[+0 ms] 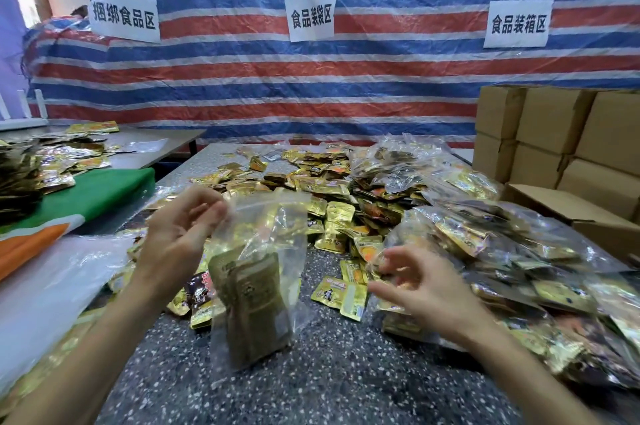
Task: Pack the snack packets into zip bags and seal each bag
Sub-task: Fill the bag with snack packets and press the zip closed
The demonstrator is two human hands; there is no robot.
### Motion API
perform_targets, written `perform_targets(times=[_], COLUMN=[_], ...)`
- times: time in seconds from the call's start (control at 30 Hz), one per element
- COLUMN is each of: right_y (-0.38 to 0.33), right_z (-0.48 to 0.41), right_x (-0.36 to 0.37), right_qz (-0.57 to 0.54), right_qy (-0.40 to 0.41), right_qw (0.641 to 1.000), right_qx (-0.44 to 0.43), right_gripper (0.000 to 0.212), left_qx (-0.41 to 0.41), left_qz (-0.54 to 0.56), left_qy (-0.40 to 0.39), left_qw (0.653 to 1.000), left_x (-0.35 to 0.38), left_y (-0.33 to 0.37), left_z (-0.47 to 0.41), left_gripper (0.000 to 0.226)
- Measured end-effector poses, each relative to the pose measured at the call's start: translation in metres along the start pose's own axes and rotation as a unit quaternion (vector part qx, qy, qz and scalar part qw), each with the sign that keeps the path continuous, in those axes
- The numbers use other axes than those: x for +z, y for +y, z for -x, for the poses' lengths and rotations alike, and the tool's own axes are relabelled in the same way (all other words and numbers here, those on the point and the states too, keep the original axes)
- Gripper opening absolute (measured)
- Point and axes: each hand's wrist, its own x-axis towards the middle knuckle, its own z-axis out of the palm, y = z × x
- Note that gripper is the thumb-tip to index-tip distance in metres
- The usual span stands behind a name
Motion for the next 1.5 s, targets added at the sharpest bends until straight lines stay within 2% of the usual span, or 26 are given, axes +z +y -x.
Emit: perform_targets(times=[0.1,0.17,0.2,0.23,0.33,0.37,0.43,0.57,0.63,0.7,0.77,0.87,0.93,1.0,1.1,1.17,1.23,1.3,1.43,1.5], right_y=[-0.010,-0.016,-0.017,-0.019,-0.017,-0.017,-0.020,-0.030,-0.037,-0.042,-0.042,-0.034,-0.024,-0.015,-0.010,-0.009,-0.010,-0.016,-0.030,-0.037], right_z=[-0.014,-0.024,-0.028,-0.031,-0.033,-0.031,-0.026,-0.024,-0.027,-0.032,-0.044,-0.073,-0.093,-0.112,-0.128,-0.133,-0.134,-0.127,-0.104,-0.093], right_x=[0.055,0.077,0.084,0.087,0.089,0.086,0.075,0.041,0.020,-0.002,-0.024,-0.051,-0.064,-0.073,-0.086,-0.090,-0.087,-0.076,-0.037,-0.013], right_qz=[-0.033,-0.092,-0.113,-0.121,-0.137,-0.158,-0.188,-0.240,-0.246,-0.271,-0.299,-0.296,-0.300,-0.338,-0.467,-0.495,-0.453,-0.398,-0.316,-0.260], right_qy=[-0.081,-0.100,-0.104,-0.105,-0.076,-0.063,-0.041,-0.013,0.042,0.109,0.168,0.240,0.266,0.279,0.299,0.315,0.336,0.334,0.237,0.167], right_qw=[0.996,0.990,0.987,0.987,0.987,0.984,0.979,0.968,0.967,0.956,0.939,0.916,0.898,0.870,0.804,0.782,0.791,0.819,0.899,0.939], right_qx=[0.027,0.035,0.036,0.024,-0.046,-0.055,-0.066,-0.070,-0.053,-0.022,0.026,0.125,0.181,0.227,0.216,0.209,0.238,0.244,0.190,0.152], right_gripper=[0.108,0.117,0.114,0.104,0.034,0.024,0.018,0.018,0.020,0.017,0.019,0.025,0.019,0.023,0.039,0.051,0.060,0.061,0.017,0.010], left_qx=[-0.045,-0.061,-0.067,-0.070,-0.082,-0.085,-0.087,-0.073,-0.086,-0.098,-0.082,-0.061,-0.042,-0.019,0.002,0.003,-0.006,-0.014,-0.042,-0.062], left_qz=[0.130,0.214,0.244,0.272,0.338,0.352,0.369,0.342,0.299,0.243,0.192,0.139,0.125,0.116,0.106,0.100,0.095,0.090,0.061,0.040], left_qy=[-0.014,-0.020,-0.028,-0.036,-0.043,-0.036,-0.010,0.042,0.062,0.066,0.033,-0.046,-0.082,-0.107,-0.136,-0.148,-0.149,-0.140,-0.123,-0.111], left_qw=[0.990,0.975,0.967,0.959,0.937,0.931,0.925,0.936,0.948,0.963,0.977,0.987,0.988,0.987,0.985,0.984,0.984,0.986,0.990,0.991], left_x=[0.018,0.028,0.033,0.036,0.042,0.042,0.040,0.045,0.052,0.059,0.068,0.084,0.094,0.100,0.103,0.102,0.099,0.094,0.081,0.069], left_y=[0.009,0.020,0.025,0.030,0.036,0.036,0.036,0.035,0.033,0.033,0.038,0.049,0.056,0.065,0.074,0.075,0.071,0.065,0.049,0.040], left_z=[0.000,-0.001,-0.002,-0.002,-0.002,-0.003,-0.007,-0.017,-0.015,-0.010,-0.002,0.007,0.008,0.007,0.003,0.002,0.001,0.003,0.015,0.024], left_gripper=[0.013,0.014,0.013,0.013,0.014,0.014,0.018,0.020,0.013,0.023,0.025,0.016,0.015,0.014,0.014,0.013,0.010,0.011,0.018,0.018])
